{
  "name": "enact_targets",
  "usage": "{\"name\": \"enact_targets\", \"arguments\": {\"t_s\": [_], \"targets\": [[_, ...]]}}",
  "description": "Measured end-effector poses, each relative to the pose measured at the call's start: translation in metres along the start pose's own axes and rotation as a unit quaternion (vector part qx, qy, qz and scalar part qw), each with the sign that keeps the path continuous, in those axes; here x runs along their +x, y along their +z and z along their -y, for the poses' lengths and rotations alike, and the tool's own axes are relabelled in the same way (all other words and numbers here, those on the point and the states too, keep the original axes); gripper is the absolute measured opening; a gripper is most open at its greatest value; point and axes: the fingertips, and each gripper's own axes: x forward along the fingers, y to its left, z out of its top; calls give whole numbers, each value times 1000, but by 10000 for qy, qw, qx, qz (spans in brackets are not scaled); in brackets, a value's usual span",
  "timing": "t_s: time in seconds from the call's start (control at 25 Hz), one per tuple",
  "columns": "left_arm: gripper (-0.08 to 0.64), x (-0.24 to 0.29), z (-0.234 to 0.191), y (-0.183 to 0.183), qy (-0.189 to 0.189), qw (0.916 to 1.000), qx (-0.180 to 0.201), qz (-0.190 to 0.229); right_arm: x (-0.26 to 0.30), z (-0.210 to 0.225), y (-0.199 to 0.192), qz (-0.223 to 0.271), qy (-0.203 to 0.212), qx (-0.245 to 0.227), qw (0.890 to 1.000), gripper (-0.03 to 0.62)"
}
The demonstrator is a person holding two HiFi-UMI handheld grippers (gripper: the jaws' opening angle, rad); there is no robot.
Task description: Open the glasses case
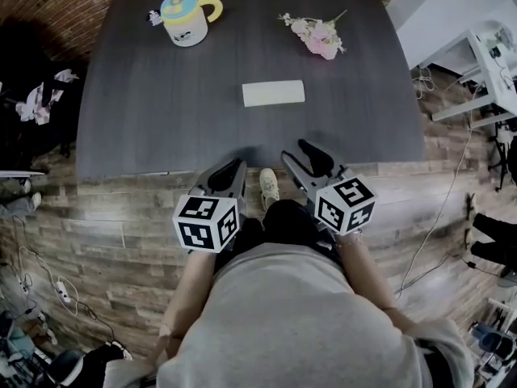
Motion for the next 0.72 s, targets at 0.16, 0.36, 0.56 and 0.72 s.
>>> {"name": "enact_targets", "arguments": {"t_s": [0.16,0.36,0.56,0.72], "targets": [[40,29,-7,26,91,10000,31,23,20,26,28,4,121,-188,9997,187],[40,54,-22,48,320,9994,-94,99,42,60,53,-19,221,-341,9992,187],[40,79,-33,62,498,9984,-218,151,61,87,66,-139,268,-567,9979,187],[40,90,-40,70,623,9974,-315,194,68,101,66,-300,314,-745,9963,187]]}}
